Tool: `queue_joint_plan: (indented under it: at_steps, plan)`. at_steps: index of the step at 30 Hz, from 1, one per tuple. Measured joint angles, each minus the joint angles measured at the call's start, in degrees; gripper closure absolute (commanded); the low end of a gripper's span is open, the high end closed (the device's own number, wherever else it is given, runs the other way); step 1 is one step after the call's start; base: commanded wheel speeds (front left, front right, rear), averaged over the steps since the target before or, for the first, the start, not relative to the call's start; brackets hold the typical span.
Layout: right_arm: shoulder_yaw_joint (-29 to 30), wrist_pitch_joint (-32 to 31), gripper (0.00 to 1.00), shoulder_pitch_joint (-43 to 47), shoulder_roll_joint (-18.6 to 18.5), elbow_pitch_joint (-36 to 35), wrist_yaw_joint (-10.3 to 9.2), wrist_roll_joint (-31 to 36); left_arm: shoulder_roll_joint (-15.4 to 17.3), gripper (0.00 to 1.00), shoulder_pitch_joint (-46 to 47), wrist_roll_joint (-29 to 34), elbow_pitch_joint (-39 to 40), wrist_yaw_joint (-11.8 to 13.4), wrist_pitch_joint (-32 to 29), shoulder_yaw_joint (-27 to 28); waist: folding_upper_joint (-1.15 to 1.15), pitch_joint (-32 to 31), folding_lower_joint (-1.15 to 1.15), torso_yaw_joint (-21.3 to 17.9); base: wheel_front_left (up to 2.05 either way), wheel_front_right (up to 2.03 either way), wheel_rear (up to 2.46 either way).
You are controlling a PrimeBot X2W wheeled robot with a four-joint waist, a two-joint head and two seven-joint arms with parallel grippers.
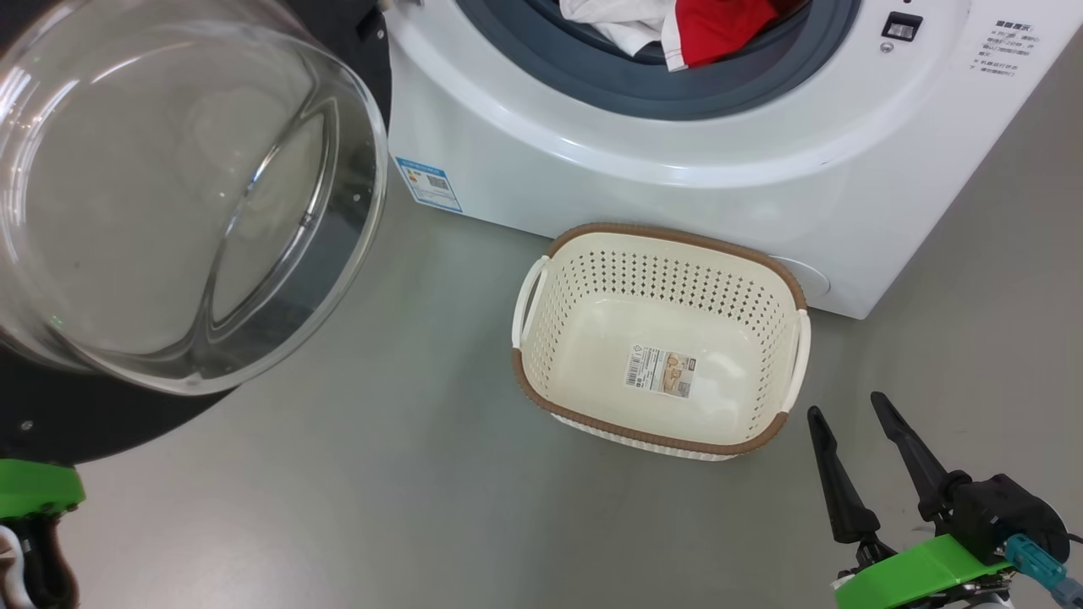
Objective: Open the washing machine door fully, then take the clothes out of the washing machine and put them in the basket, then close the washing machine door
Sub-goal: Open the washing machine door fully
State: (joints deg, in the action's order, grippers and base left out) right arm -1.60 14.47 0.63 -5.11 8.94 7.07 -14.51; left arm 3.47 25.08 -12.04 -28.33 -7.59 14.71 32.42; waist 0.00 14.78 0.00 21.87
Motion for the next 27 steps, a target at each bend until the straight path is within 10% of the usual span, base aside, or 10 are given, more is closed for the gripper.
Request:
queue_joint_plan:
  at_steps: [23, 27]
  plan:
    - [-0.6, 0.0, 0.0, 0.0, 0.4, 0.0, 0.0, 0.0, 0.1, 1.0, -6.2, -0.8, 2.1, 0.0, 0.0, -5.2, 0.0, -3.7, 0.0, -1.1, 0.0, 0.0, 0.0]
    - [-0.5, 0.0, 0.0, 0.0, 0.8, -0.1, 0.0, 0.0, -0.6, 0.6, -9.4, -2.7, 4.4, 0.0, 0.0, -8.1, 0.0, -4.5, 0.0, -1.8, 0.0, 0.0, 0.0]
